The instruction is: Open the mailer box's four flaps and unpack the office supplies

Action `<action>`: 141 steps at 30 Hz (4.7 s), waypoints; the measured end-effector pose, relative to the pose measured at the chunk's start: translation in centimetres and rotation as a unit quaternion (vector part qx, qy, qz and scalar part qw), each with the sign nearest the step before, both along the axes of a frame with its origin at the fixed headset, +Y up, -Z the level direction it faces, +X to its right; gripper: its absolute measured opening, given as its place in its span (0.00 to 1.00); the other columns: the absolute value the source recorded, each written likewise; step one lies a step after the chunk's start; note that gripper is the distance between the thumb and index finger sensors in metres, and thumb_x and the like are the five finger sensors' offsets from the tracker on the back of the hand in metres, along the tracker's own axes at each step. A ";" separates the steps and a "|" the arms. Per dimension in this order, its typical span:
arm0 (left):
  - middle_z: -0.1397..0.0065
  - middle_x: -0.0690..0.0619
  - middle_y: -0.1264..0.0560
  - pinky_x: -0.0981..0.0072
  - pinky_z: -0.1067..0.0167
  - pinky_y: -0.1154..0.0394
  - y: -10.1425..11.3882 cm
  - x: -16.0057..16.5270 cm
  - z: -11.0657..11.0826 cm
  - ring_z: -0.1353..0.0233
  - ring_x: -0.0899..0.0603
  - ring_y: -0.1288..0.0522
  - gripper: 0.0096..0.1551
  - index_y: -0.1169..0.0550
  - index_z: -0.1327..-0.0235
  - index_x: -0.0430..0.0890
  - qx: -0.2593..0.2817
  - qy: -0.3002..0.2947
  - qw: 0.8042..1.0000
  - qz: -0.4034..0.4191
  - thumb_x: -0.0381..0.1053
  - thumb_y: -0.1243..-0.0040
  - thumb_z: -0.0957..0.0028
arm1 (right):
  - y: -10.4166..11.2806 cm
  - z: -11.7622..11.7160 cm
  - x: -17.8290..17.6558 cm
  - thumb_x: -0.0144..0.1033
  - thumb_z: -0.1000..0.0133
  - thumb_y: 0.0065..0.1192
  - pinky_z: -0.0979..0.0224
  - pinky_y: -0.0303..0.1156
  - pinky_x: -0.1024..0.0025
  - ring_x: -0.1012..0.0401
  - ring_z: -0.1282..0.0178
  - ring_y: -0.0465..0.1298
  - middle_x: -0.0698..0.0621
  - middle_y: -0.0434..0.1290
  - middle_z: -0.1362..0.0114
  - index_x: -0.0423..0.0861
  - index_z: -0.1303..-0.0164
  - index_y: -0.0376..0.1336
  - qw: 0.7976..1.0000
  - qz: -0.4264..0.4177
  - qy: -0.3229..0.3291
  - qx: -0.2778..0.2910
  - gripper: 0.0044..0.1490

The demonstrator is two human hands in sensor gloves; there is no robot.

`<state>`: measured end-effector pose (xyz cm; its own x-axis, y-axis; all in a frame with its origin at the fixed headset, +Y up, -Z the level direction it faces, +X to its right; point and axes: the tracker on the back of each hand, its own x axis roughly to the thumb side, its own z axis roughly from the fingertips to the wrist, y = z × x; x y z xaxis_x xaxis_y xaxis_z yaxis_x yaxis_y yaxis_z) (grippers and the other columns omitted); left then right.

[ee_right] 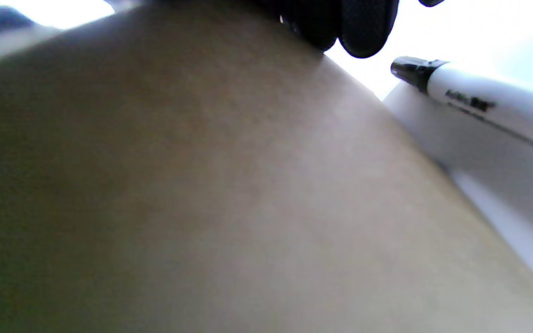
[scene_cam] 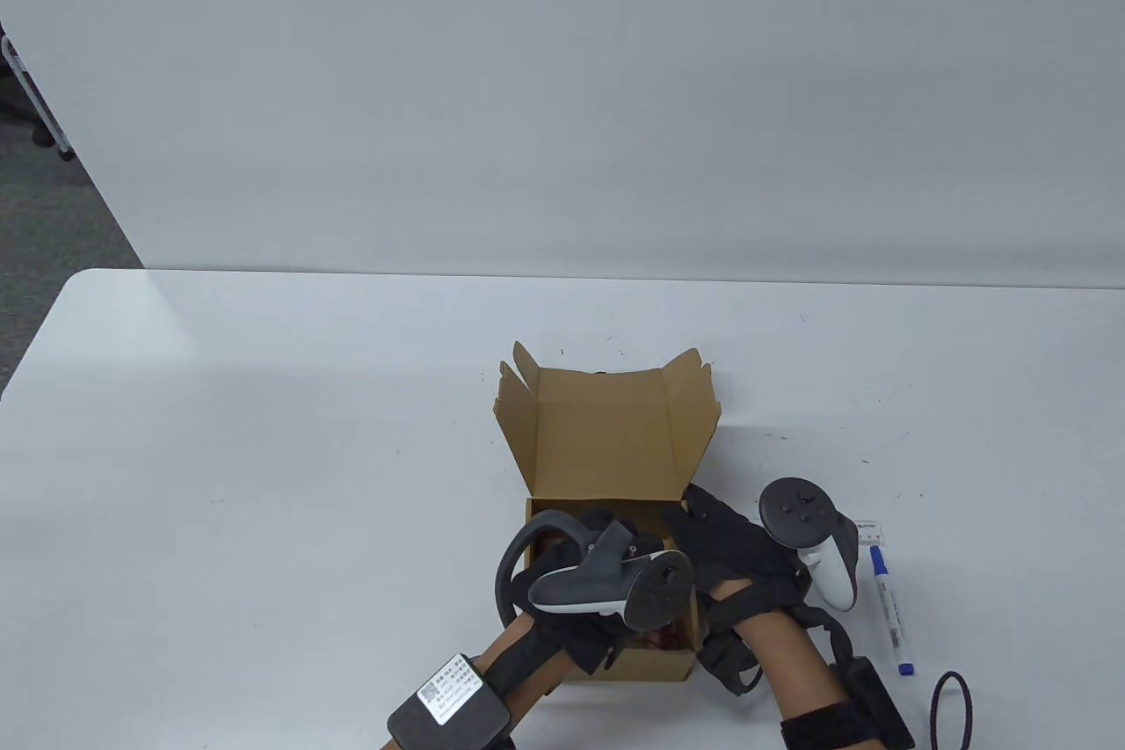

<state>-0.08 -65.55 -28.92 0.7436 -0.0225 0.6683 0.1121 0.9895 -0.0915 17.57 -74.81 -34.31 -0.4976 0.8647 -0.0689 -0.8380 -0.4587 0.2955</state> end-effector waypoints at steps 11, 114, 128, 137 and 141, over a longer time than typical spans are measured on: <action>0.24 0.50 0.21 0.32 0.25 0.38 3.1 -3.1 0.3 0.25 0.35 0.24 0.19 0.20 0.32 0.56 0.019 0.032 0.998 0.049 0.55 0.31 0.34 | 0.0 0.0 0.0 0.50 0.29 0.52 0.24 0.50 0.31 0.34 0.22 0.60 0.37 0.58 0.17 0.40 0.16 0.51 1.000 0.000 0.000 0.000 0.38; 0.19 0.48 0.25 0.30 0.24 0.39 -5.5 -30.4 -3.9 0.21 0.34 0.27 0.24 0.21 0.29 0.57 -0.109 0.376 0.920 -0.027 0.57 0.28 0.37 | -0.1 0.2 0.1 0.51 0.30 0.52 0.25 0.51 0.31 0.34 0.23 0.61 0.37 0.58 0.18 0.40 0.16 0.52 1.000 -0.011 -0.005 -0.003 0.38; 0.16 0.48 0.27 0.28 0.24 0.41 -3.6 -30.2 -3.3 0.19 0.33 0.29 0.27 0.24 0.26 0.56 -0.110 0.370 0.922 0.001 0.57 0.28 0.37 | -0.1 0.2 0.1 0.51 0.30 0.52 0.25 0.51 0.31 0.34 0.23 0.61 0.36 0.58 0.18 0.40 0.16 0.52 1.000 -0.009 -0.004 -0.003 0.38; 0.17 0.46 0.27 0.28 0.25 0.40 -1.3 -27.6 -2.7 0.20 0.32 0.28 0.30 0.26 0.23 0.54 -0.090 0.316 0.942 0.069 0.59 0.29 0.36 | 0.0 0.2 0.0 0.51 0.30 0.52 0.25 0.51 0.31 0.34 0.23 0.61 0.36 0.58 0.18 0.40 0.16 0.51 1.000 -0.004 -0.002 -0.005 0.38; 0.16 0.46 0.28 0.29 0.25 0.40 0.5 -25.1 -2.0 0.20 0.32 0.29 0.31 0.27 0.22 0.54 -0.072 0.270 0.954 0.106 0.59 0.30 0.35 | -0.1 0.2 0.0 0.51 0.30 0.52 0.25 0.51 0.31 0.34 0.23 0.61 0.36 0.58 0.17 0.40 0.16 0.51 1.000 -0.006 -0.001 -0.007 0.38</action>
<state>-25.18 -65.10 -30.95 0.9579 0.2298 0.1719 -0.1907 0.9574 -0.2170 17.55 -74.87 -34.14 -0.4874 0.8693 -0.0818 -0.8441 -0.4451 0.2990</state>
